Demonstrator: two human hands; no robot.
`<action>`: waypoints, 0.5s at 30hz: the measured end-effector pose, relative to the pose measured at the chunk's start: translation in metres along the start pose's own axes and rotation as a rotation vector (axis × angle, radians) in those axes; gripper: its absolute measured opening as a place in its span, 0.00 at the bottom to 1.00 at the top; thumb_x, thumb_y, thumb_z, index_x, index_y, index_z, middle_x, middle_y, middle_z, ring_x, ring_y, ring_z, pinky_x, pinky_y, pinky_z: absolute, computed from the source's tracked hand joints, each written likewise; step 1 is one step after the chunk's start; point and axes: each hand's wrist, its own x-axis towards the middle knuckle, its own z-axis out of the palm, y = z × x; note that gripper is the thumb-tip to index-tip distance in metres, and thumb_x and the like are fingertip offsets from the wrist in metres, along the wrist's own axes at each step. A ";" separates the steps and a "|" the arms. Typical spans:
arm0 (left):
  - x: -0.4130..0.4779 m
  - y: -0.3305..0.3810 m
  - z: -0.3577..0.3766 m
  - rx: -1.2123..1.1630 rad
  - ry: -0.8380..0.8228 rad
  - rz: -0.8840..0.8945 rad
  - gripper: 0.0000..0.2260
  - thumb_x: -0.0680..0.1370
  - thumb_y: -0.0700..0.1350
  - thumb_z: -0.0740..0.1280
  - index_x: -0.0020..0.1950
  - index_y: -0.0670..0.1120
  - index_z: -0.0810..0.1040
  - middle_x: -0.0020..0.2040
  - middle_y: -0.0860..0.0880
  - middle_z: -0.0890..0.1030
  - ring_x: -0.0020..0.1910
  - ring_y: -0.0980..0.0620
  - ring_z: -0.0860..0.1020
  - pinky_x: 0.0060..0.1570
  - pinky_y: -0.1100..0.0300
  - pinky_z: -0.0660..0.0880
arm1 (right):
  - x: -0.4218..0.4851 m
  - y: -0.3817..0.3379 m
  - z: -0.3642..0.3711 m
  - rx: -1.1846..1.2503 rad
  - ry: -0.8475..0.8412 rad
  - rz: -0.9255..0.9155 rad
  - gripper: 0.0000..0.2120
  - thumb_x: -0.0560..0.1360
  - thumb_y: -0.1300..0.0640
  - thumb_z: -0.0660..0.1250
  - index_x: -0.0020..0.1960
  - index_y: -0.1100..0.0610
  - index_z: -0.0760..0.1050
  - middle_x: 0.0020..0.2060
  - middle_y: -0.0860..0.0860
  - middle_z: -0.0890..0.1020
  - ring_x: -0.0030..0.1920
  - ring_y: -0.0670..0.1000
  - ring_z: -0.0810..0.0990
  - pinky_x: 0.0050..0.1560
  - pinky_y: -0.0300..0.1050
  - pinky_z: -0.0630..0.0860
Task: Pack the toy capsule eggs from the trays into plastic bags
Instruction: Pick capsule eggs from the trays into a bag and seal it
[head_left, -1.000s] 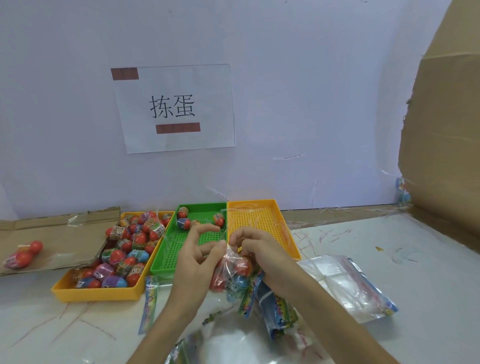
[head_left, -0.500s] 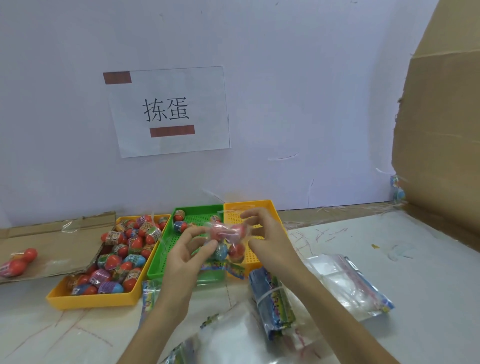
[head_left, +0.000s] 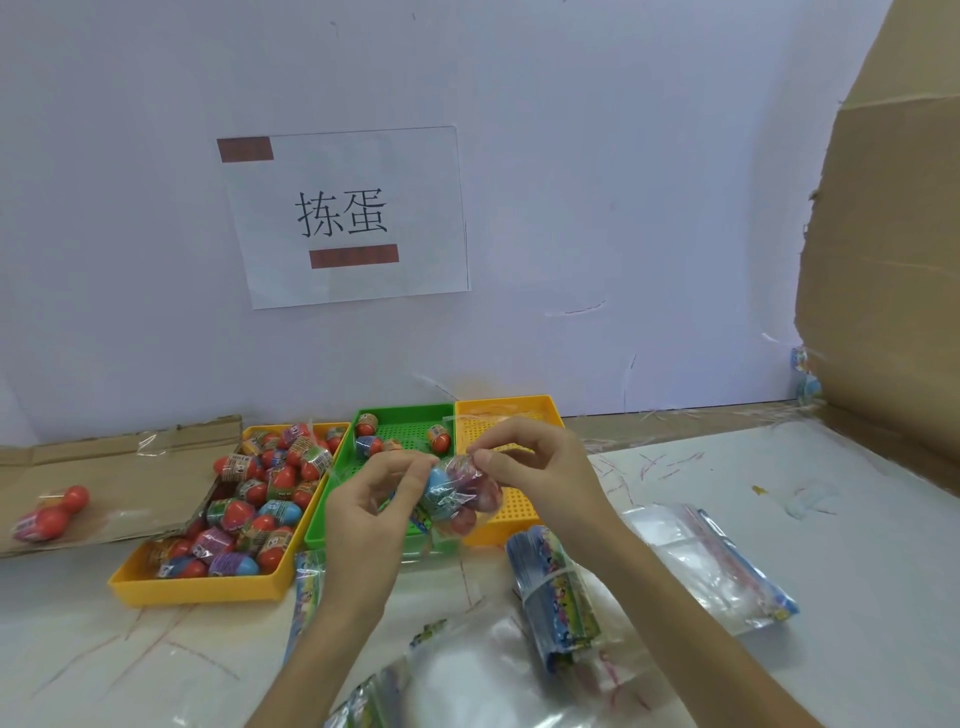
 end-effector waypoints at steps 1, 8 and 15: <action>0.000 0.000 0.000 0.016 0.016 0.009 0.07 0.75 0.51 0.69 0.42 0.60 0.86 0.41 0.53 0.85 0.41 0.60 0.80 0.40 0.66 0.78 | 0.000 0.000 0.001 -0.002 0.009 0.005 0.08 0.76 0.65 0.73 0.43 0.53 0.84 0.41 0.47 0.85 0.45 0.54 0.85 0.48 0.50 0.83; -0.005 0.002 0.006 0.051 0.157 0.004 0.10 0.77 0.54 0.68 0.41 0.51 0.84 0.37 0.52 0.83 0.36 0.54 0.78 0.38 0.52 0.76 | -0.005 0.003 0.012 0.023 0.121 -0.006 0.11 0.78 0.65 0.71 0.41 0.51 0.81 0.41 0.47 0.84 0.41 0.50 0.85 0.44 0.56 0.84; -0.011 0.005 0.013 0.049 0.231 -0.005 0.11 0.79 0.58 0.64 0.41 0.56 0.81 0.37 0.46 0.79 0.37 0.43 0.75 0.37 0.40 0.75 | -0.010 0.008 0.023 0.022 0.180 -0.044 0.09 0.81 0.62 0.67 0.44 0.51 0.78 0.41 0.48 0.83 0.43 0.49 0.84 0.36 0.48 0.84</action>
